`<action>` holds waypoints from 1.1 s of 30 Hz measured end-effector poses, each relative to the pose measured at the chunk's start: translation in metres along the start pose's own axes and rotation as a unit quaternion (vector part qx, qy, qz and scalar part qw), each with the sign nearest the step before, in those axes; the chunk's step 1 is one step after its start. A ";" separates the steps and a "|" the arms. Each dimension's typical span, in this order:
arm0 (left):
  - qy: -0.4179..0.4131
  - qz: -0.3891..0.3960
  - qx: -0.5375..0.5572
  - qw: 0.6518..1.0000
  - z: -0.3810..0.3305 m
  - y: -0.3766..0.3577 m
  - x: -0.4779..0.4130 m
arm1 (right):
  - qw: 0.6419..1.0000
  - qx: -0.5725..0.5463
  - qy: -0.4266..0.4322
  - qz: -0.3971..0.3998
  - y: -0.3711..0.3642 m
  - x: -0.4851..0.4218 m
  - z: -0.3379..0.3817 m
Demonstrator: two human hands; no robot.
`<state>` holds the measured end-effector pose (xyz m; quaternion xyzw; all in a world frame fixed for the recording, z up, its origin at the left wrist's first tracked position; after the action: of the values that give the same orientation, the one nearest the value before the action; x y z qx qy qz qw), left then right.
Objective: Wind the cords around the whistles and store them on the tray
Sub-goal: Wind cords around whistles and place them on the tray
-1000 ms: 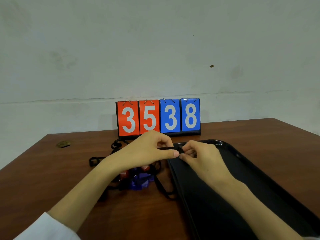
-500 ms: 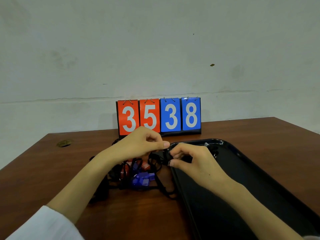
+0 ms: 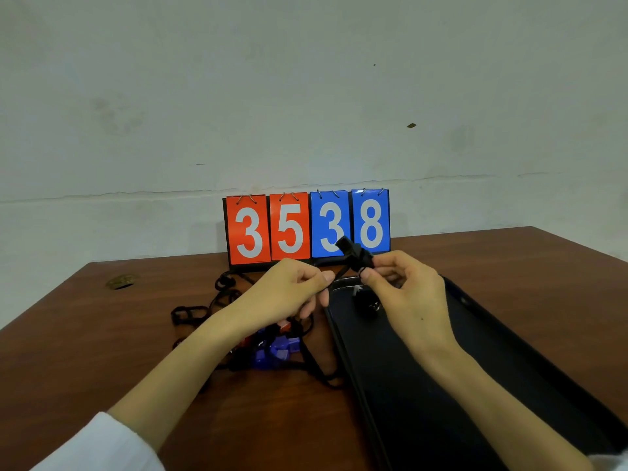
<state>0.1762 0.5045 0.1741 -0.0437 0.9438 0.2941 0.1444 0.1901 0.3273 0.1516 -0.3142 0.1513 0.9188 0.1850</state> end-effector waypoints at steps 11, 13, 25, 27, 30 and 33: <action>-0.103 -0.030 -0.058 0.993 -0.023 0.006 0.006 | 0.991 0.116 0.049 0.037 -0.003 0.000 -0.008; -0.105 -0.055 -0.047 0.992 -0.026 0.010 0.007 | 0.988 0.123 0.065 0.060 -0.003 0.002 -0.006; -0.013 -0.055 0.057 0.997 -0.025 0.011 0.007 | 0.971 0.111 0.136 0.159 -0.008 0.006 -0.004; -0.023 -0.062 0.028 0.997 -0.026 0.010 0.005 | 0.969 0.100 0.146 0.170 -0.008 0.007 -0.003; 0.002 -0.035 0.053 0.998 -0.028 0.011 0.008 | 0.961 0.081 0.168 0.203 -0.009 0.010 -0.001; 0.047 -0.048 0.093 0.993 -0.029 0.013 0.006 | 0.951 0.066 0.188 0.238 -0.009 0.015 0.002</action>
<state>0.1609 0.4983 0.2021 -0.0888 0.9697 0.1953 0.1169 0.1825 0.3399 0.1421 -0.4229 0.3140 0.8485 -0.0507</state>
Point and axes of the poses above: each hand's wrist, its own x-axis away from the middle knuckle, its own y-axis out of the back of the hand, z = x × y, the point moved 1 cm from there along -x, towards the middle knuckle, and after that the axes turned 15 degrees about -z, right-handed, at the moved point
